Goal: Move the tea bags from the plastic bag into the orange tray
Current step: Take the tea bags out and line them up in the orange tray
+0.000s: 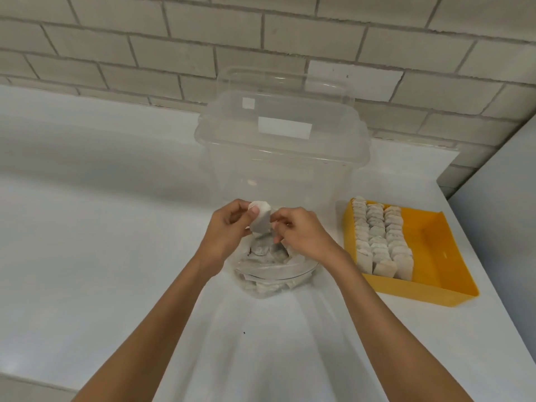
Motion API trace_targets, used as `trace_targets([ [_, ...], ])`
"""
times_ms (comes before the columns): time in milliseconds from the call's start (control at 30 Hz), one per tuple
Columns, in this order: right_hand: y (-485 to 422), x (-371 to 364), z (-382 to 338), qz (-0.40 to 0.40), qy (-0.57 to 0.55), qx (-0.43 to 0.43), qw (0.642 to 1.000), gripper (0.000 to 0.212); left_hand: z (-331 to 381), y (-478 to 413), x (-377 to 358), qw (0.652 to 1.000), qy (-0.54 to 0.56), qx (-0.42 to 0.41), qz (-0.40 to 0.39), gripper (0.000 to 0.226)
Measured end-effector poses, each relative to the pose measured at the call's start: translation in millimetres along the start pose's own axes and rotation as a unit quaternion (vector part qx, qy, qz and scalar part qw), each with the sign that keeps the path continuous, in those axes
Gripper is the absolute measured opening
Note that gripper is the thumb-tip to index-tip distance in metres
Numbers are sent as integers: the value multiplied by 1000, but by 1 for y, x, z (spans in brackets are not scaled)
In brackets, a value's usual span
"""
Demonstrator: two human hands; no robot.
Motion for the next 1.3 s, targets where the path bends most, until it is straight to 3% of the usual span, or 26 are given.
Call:
trace_targets([
  [167,-12,-16,-8,-19,102,12,995,28,2,0,9,1000,-2,-8,29,12],
  [333,-16,-49,1,-101,200,26,974,17,-1,-2,16,998,8,11,59,7],
  [633,-13,-52,0,-53,274,64,958,9,-1,-5,19,997,-31,7,76,12],
  [933,-13,-53,1,-70,265,70,959,19,1,-4,23,996,-45,-2,77,11],
  [1133,-13,-54,-8,-65,297,71,950,6,1,0,22,996,-42,-5,76,9],
  [1300,-7,-39,-17,-45,274,53,959,17,5,2,27,996,-42,-9,80,6],
])
Point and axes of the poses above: each hand's wrist, its own y-axis away from the middle knuckle, its own x-axis out of the back of the hand, z = x × y, the point moved 6 cm from there along -y, towards the middle knuckle, and after that the axes turned 6 degrees about -z, right-handed, at the moved point
